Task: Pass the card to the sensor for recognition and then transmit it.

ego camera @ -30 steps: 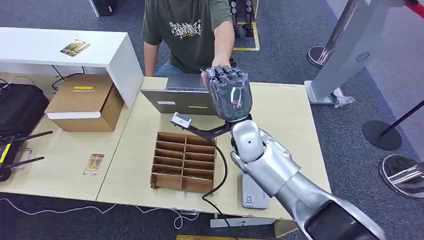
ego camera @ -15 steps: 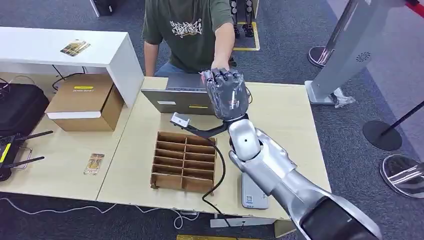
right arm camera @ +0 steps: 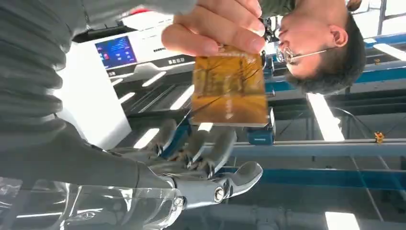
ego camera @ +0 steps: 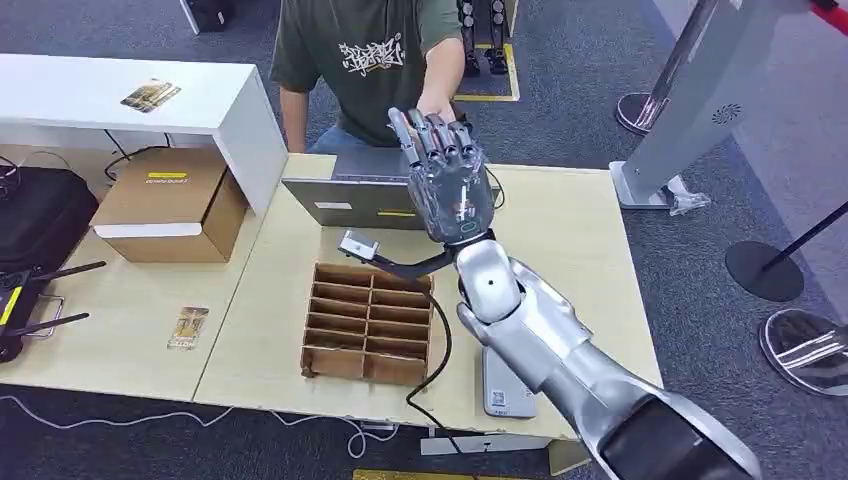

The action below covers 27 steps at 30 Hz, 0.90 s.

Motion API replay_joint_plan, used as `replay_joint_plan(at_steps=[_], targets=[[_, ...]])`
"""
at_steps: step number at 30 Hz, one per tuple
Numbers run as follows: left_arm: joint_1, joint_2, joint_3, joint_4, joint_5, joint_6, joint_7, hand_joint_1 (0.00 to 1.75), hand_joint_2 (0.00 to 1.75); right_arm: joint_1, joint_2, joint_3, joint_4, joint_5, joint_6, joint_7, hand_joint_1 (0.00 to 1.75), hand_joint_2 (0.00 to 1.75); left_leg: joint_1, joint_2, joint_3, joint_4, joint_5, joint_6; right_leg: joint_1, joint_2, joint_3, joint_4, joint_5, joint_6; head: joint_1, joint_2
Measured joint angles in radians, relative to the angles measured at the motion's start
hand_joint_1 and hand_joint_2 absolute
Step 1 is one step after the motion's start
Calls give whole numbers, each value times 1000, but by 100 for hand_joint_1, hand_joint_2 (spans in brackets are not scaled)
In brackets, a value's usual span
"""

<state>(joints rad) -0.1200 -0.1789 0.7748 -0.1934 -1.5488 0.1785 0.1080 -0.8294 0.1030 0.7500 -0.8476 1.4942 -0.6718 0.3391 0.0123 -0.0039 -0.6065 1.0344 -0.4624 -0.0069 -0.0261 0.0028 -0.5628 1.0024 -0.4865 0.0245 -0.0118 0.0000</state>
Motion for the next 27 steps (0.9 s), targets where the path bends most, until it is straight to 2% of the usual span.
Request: replay_joint_plan(at_steps=[18, 20, 27], targets=[[0, 0, -1, 0, 0, 0, -3, 0, 0, 16, 3, -4, -17, 0, 0, 0, 0, 175, 0, 0, 0, 0, 0, 0, 0, 0, 0, 0, 0, 0, 0, 0], [0, 0, -1, 0, 2, 2, -2, 0, 0, 28, 3, -20, -34, 0, 0, -21, 0, 175, 0, 0, 0, 0, 0, 0, 0, 0, 0, 0, 0, 0, 0, 0], [10, 1, -1, 0, 6, 21, 2, 0, 0, 142, 5, -165, -199, 0, 0, -114, 0, 175, 0, 0, 0, 0, 0, 0, 0, 0, 0, 0, 0, 0, 0, 0]])
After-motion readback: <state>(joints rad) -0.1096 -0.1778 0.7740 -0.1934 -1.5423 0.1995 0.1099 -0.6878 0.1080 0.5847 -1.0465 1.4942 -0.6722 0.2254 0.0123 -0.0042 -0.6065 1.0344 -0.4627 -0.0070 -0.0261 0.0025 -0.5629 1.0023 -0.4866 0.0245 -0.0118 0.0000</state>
